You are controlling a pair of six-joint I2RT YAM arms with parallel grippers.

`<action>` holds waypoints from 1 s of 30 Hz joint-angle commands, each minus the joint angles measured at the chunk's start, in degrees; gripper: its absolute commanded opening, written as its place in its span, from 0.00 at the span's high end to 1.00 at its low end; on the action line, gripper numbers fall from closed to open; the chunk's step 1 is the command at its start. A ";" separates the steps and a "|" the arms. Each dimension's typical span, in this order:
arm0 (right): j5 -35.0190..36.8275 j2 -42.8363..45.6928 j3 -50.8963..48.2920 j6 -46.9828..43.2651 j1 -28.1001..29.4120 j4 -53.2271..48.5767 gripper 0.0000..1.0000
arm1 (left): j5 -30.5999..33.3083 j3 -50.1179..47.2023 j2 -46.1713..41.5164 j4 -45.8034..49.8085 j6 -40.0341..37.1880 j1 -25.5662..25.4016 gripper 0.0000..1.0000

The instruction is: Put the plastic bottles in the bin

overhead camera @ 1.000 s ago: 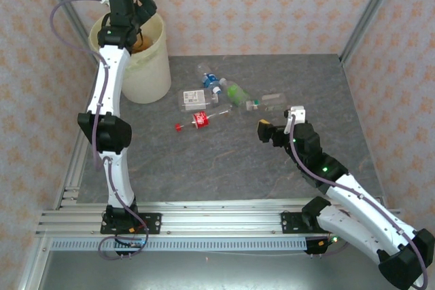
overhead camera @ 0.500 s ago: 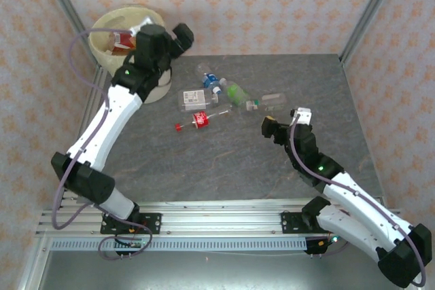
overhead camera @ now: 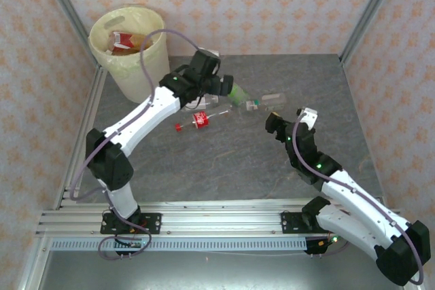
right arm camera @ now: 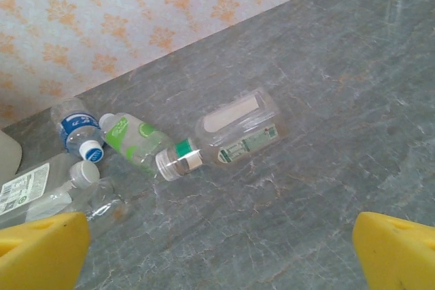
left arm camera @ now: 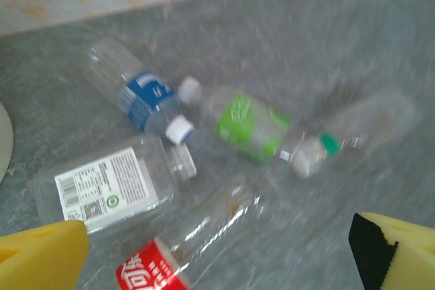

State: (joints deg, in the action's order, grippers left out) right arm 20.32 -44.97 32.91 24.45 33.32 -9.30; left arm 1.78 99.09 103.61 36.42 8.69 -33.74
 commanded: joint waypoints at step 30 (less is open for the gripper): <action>3.85 10.23 -5.40 9.52 -0.36 -7.47 0.01 | 7.75 23.08 34.58 25.58 -21.72 -3.32 0.16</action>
State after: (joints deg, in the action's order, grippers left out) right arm 22.55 -35.40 27.68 33.43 33.28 -15.68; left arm 9.43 120.42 136.94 57.34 -12.12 -37.95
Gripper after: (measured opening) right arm 0.992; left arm 0.843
